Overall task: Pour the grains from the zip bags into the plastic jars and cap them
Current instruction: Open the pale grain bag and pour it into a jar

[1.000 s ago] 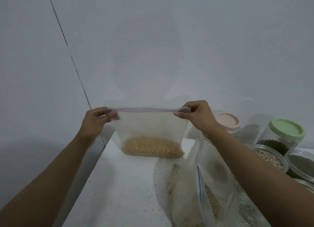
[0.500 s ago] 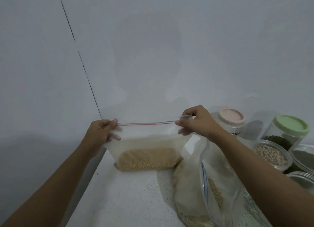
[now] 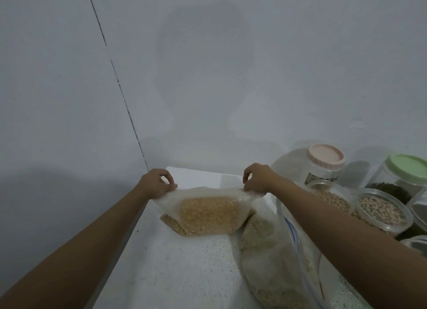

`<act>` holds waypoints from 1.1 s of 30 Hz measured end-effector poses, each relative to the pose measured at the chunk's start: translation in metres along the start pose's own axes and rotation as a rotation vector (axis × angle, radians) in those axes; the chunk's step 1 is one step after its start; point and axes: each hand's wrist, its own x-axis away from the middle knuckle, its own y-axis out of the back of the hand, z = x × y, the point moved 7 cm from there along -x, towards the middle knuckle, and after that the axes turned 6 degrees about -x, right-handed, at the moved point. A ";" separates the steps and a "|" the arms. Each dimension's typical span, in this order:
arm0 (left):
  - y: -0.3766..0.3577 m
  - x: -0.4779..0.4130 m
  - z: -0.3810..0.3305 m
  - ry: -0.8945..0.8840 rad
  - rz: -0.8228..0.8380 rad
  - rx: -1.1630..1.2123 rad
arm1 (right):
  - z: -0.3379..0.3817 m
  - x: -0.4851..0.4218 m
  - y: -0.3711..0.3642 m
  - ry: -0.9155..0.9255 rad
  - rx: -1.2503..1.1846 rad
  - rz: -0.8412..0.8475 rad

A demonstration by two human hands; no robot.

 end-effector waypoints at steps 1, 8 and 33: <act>-0.001 0.000 -0.001 -0.019 0.005 -0.023 | -0.001 0.000 -0.001 0.016 0.020 0.000; 0.026 0.016 -0.040 -0.286 -0.140 -0.122 | 0.017 0.022 0.045 0.167 -0.085 -0.205; -0.092 0.186 -0.238 -0.553 0.431 0.511 | -0.041 0.144 0.075 -0.032 -0.139 -0.160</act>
